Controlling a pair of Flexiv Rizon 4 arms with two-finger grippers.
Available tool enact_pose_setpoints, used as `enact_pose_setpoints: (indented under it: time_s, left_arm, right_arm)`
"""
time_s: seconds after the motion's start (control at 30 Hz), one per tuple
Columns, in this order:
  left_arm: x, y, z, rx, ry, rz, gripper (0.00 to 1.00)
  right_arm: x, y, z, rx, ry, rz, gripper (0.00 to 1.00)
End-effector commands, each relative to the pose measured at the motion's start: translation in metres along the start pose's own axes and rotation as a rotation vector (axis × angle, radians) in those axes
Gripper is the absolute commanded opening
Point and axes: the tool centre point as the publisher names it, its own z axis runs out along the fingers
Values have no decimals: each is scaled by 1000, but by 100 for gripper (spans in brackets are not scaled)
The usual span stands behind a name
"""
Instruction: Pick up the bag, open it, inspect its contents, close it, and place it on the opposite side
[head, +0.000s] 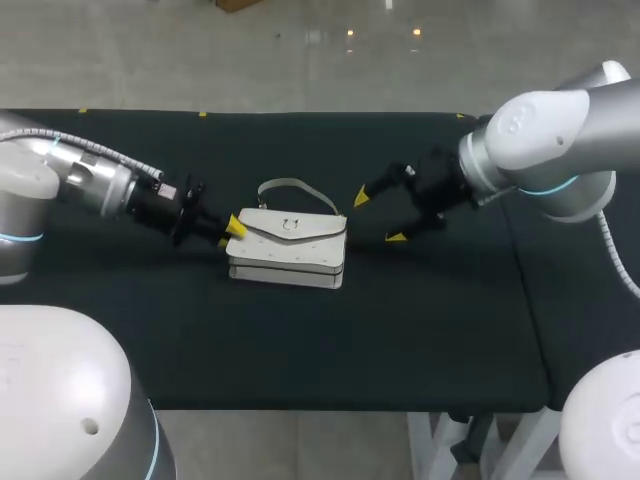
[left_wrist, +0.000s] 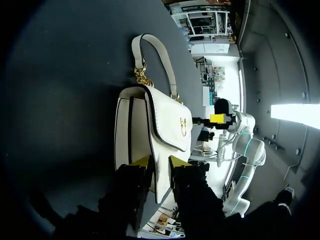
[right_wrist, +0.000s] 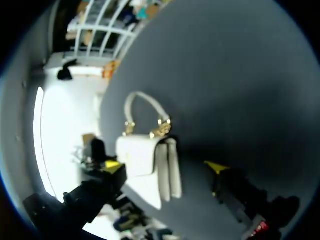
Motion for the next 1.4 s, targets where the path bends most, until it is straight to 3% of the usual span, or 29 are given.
enact_pose_setpoints:
  time_s: [0.03,0.27,0.8,0.87,1.17,1.4]
  left_arm:
    - [-6,-4,1,-5,13,-9,0]
    - [-6,-3,-4,-28,-46,-27,0]
    - [-6,-3,-4,-28,-46,-27,0]
    - [-11,-9,-10,-34,-42,-13,0]
    - [-28,-34,-58,-70,-68,103,0]
    - [-45,-57,-95,-77,-111,149,0]
  right_arm:
    - [-1,2,-11,10,3,-32,100]
    - [-3,4,-14,32,-17,-66,100]
    - [-3,4,-14,32,-17,-66,100]
    - [-6,10,-19,4,-60,-78,100]
    - [-35,48,-71,-101,-256,-141,100]
    - [-57,73,-111,-139,-370,-163,100]
